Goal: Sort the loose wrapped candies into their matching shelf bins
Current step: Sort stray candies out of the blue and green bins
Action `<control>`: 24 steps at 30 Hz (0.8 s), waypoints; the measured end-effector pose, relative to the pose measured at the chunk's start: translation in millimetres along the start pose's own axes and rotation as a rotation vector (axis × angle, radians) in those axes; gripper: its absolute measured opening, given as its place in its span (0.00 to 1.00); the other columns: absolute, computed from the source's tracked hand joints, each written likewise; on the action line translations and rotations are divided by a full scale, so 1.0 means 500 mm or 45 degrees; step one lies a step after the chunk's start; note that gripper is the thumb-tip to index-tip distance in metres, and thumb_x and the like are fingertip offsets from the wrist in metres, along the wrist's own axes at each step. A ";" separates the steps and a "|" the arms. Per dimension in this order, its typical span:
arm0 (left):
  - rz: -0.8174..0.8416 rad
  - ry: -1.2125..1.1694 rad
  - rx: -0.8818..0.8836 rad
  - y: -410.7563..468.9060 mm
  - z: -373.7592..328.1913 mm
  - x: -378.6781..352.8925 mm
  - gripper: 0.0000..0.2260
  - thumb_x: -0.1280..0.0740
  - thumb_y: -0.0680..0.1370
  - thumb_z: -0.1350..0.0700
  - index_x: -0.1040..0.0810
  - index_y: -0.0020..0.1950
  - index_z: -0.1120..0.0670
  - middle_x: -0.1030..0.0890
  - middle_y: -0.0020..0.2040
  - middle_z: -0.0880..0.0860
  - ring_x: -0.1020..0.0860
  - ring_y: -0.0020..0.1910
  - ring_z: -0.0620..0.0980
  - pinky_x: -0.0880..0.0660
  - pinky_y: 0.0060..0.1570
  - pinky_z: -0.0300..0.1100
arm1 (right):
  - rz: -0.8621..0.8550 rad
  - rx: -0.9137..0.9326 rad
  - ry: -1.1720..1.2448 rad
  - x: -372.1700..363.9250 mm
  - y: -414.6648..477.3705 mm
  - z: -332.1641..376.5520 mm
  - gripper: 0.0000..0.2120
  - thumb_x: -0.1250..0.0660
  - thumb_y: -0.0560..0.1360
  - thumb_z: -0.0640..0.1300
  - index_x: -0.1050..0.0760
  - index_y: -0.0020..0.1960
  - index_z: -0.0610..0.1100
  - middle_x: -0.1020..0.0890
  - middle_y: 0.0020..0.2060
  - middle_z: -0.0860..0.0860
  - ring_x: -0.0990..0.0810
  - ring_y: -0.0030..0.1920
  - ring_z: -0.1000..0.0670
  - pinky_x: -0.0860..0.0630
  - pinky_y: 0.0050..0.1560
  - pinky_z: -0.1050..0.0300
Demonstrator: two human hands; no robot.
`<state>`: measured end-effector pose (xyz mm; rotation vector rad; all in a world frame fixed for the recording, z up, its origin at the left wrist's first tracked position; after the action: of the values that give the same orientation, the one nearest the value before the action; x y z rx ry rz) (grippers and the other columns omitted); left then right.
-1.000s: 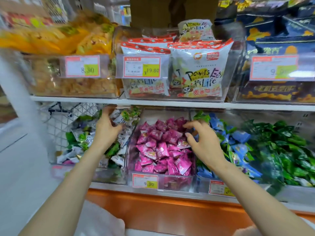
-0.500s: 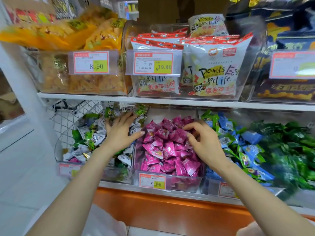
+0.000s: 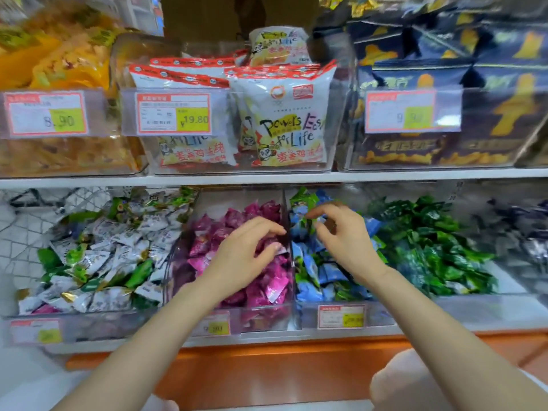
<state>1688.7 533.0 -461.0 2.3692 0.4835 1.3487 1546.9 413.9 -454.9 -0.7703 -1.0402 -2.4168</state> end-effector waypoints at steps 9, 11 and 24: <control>0.269 -0.043 -0.325 0.206 -0.212 -0.208 0.09 0.37 0.78 0.55 0.23 0.57 0.54 0.22 0.55 0.51 0.26 0.56 0.49 0.30 0.56 0.46 | -0.335 -0.257 0.020 0.217 -0.047 -0.167 0.09 0.36 0.73 0.33 0.20 0.48 0.41 0.19 0.43 0.50 0.22 0.45 0.51 0.28 0.49 0.62; 0.370 -0.012 -0.409 0.242 -0.264 -0.261 0.09 0.37 0.79 0.55 0.24 0.58 0.54 0.23 0.55 0.51 0.26 0.55 0.49 0.30 0.53 0.45 | -0.386 -0.336 0.018 0.271 -0.069 -0.213 0.08 0.36 0.74 0.33 0.20 0.48 0.43 0.19 0.41 0.51 0.21 0.43 0.51 0.27 0.47 0.60; 1.008 0.915 -0.957 0.313 -0.374 -0.557 0.18 0.32 0.74 0.44 0.26 0.59 0.52 0.29 0.60 0.53 0.32 0.61 0.54 0.32 0.58 0.50 | -0.469 -0.619 -0.080 0.444 -0.193 -0.410 0.08 0.35 0.76 0.35 0.24 0.45 0.48 0.20 0.37 0.52 0.20 0.39 0.47 0.21 0.41 0.50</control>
<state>1409.2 294.1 -504.6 1.4084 -0.7763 2.1978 1256.0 291.2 -485.4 -0.8715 -0.6595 -3.0408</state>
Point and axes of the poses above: each hand's wrist, its own y-axis towards the middle knuckle, its own x-axis out of the back of the hand, z = x × y, the point moved 4 cm from there along y, towards the middle knuckle
